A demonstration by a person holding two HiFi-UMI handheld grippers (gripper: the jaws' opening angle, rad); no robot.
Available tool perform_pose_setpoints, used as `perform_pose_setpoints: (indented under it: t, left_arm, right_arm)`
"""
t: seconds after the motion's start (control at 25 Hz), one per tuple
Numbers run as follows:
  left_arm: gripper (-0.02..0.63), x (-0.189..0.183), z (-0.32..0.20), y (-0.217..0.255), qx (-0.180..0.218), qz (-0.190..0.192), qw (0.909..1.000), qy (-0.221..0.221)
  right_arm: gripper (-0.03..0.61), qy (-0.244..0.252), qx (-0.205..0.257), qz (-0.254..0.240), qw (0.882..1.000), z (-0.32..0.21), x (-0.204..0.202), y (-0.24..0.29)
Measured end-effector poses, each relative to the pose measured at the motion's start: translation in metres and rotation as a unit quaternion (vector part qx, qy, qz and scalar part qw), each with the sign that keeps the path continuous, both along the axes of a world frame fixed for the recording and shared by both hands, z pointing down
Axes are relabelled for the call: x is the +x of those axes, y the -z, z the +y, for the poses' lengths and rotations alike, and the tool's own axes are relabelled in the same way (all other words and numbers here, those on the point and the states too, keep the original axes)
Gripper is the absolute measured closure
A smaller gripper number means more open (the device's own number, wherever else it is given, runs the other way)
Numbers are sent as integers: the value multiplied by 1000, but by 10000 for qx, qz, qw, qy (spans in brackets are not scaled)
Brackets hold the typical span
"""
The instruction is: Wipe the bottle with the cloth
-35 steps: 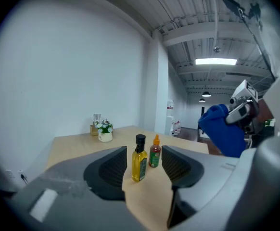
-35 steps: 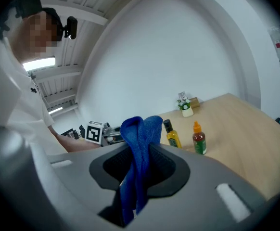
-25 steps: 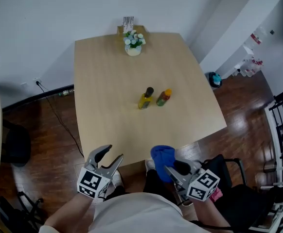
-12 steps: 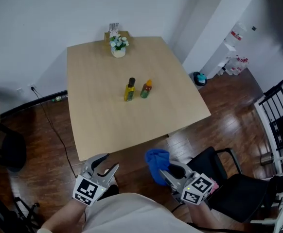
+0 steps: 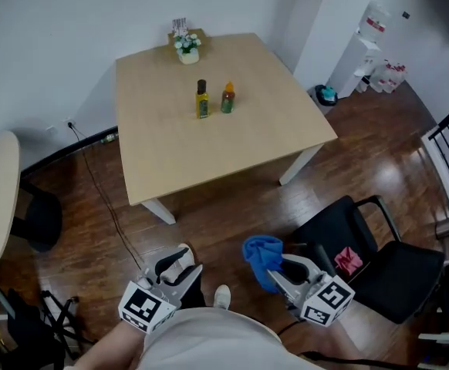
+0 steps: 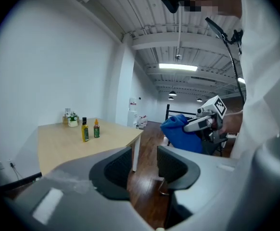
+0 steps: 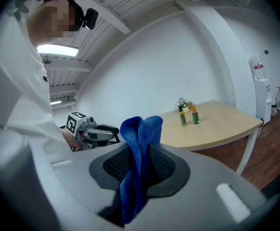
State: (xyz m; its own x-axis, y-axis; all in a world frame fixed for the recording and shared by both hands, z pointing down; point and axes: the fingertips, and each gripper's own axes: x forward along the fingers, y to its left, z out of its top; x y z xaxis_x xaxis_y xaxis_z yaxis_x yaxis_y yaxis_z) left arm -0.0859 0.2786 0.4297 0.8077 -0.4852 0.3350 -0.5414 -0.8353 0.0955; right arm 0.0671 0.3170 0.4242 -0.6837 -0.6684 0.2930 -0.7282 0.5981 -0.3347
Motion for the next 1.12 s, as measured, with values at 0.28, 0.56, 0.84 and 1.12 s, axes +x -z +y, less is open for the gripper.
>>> perform_pose_setpoints:
  t: [0.28,0.56,0.84,1.12]
  left_arm:
    - [439,0,50,13,-25,17,9992,-399]
    - [439,-26,74,39,200,291,9974,-633]
    - [439,-79,85,26,125,232,9980,-577]
    - [437,-113,103,14,58,253,9977,-624]
  right_arm:
    - [485,-314,229,-11,9992,49,3,18]
    - [483,-491,321,91,9982,79,-33,35]
    - [485,-348,426,242,9982,88,-91,46]
    - [485,-279,406,382,9981,98,-130,47]
